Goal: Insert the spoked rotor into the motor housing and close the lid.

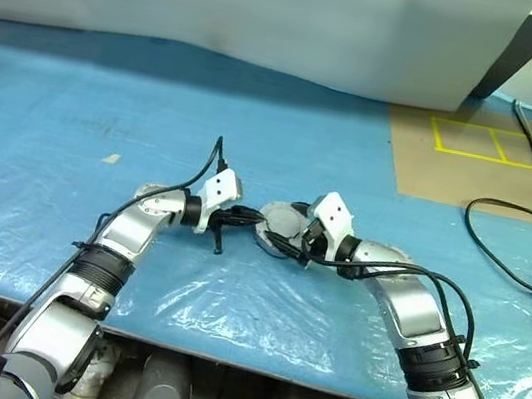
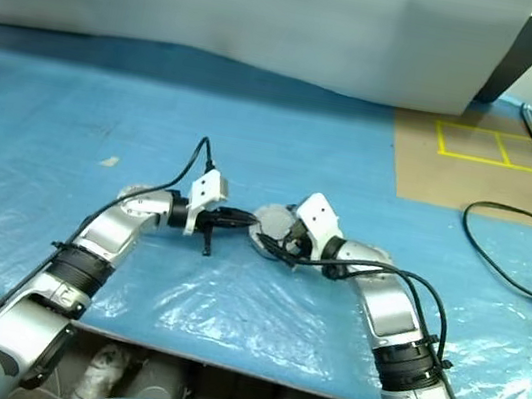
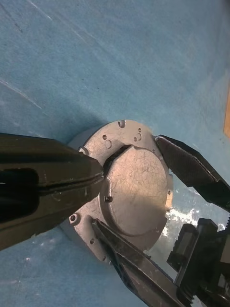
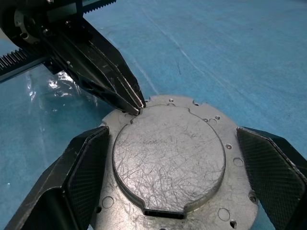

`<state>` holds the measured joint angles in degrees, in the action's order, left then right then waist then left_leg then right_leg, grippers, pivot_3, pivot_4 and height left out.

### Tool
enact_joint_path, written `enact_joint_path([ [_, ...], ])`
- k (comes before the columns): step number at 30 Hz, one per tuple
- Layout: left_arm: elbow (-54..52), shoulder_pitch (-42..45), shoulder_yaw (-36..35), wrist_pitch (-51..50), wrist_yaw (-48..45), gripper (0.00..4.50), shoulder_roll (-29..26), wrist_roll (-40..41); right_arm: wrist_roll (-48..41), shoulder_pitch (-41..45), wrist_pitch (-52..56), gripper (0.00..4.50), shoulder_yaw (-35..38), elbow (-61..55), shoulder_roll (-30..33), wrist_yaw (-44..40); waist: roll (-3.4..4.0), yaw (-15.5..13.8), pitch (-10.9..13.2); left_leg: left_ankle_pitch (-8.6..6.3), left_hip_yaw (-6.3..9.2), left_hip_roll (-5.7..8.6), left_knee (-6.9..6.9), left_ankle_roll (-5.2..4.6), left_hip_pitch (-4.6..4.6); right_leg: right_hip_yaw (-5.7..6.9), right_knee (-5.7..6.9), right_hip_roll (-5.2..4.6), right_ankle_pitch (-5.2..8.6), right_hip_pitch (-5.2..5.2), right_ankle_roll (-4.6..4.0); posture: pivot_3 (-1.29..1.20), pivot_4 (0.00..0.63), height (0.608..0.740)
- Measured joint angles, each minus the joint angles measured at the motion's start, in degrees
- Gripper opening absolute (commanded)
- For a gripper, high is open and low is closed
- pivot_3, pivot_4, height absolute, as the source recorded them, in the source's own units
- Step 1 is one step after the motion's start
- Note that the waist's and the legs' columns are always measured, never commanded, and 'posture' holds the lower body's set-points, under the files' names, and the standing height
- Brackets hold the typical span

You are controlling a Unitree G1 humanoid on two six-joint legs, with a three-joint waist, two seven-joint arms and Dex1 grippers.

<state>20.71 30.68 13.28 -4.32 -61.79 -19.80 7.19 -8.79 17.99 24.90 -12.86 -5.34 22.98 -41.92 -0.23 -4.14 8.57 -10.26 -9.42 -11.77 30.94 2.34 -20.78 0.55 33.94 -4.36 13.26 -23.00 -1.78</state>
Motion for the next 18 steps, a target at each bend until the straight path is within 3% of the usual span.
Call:
enact_joint_path([
  [9, 0.74, 0.45, 0.06, 0.02, -0.49, 0.0, 0.08, 0.02, -1.83, 0.07, 0.95, 4.48, 2.26, -1.12, 0.08, 0.24, 0.03, -0.1, 0.02, 0.0, 0.05, -0.01, 0.0, 0.01, -0.23, 0.1, -0.1, 0.0, -0.03, -0.1, 0.02, 0.0, 0.15, 0.74],
  [12, 0.84, 0.52, 0.01, 0.03, -0.56, 0.0, 0.05, 0.05, -4.81, 0.78, 3.67, 4.48, 6.36, -3.55, 0.02, 1.29, 0.03, -0.05, 0.03, 0.01, 0.05, -0.01, -0.01, 0.01, -0.24, 0.1, -0.1, 0.01, -0.03, -0.12, 0.02, 0.0, 0.15, 0.74],
  [18, 1.2, 0.57, 0.02, 0.22, -0.65, 0.0, 0.01, 0.07, -17.19, 1.15, 19.4, 4.48, 16.46, -4.45, -0.66, 2.99, 0.03, -0.15, 0.02, 0.01, 0.05, 0.02, -0.03, 0.01, -0.24, 0.11, -0.13, 0.02, -0.04, -0.09, 0.02, 0.0, 0.15, 0.74],
])
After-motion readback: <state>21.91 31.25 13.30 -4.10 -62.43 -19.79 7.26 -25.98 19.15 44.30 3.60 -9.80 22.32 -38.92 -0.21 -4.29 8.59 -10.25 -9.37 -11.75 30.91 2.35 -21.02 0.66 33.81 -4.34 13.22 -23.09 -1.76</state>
